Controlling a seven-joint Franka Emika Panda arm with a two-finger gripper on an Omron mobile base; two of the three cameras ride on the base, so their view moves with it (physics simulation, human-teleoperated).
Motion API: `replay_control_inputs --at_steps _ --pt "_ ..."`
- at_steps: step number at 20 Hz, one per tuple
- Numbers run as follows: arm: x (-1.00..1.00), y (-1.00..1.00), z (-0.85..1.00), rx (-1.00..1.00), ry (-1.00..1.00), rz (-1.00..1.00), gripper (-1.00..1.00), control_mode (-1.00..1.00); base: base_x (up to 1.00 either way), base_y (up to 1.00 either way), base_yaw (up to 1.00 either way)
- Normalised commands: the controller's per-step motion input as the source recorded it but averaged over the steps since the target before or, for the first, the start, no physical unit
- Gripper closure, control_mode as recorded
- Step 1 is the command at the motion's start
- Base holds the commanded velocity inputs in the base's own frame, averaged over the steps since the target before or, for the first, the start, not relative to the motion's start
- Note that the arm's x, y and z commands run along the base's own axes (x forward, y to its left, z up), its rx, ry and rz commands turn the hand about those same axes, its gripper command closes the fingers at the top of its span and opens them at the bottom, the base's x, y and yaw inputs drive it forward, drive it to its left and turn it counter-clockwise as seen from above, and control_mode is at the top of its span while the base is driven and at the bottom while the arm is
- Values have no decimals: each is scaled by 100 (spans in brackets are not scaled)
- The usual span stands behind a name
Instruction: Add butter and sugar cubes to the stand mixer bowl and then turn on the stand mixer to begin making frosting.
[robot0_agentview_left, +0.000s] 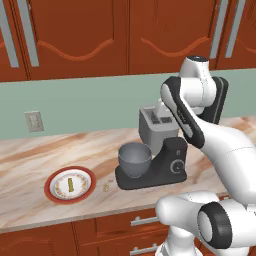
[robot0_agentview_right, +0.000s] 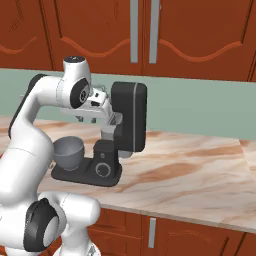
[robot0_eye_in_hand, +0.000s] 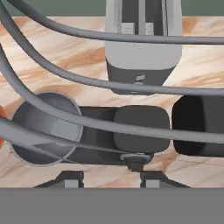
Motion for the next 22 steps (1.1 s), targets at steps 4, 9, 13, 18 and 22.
replay_control_inputs --at_steps 4,9,13,18,22 --pt "-1 0 0 0 0 0 -100 100 1 42 0" --pt "0 0 0 0 0 0 -100 100 18 91 -2" --pt "0 0 0 0 0 0 -100 100 12 40 0" --pt "0 0 0 0 0 0 -100 100 20 2 0" --pt "0 0 0 0 0 0 -100 100 29 0 2"
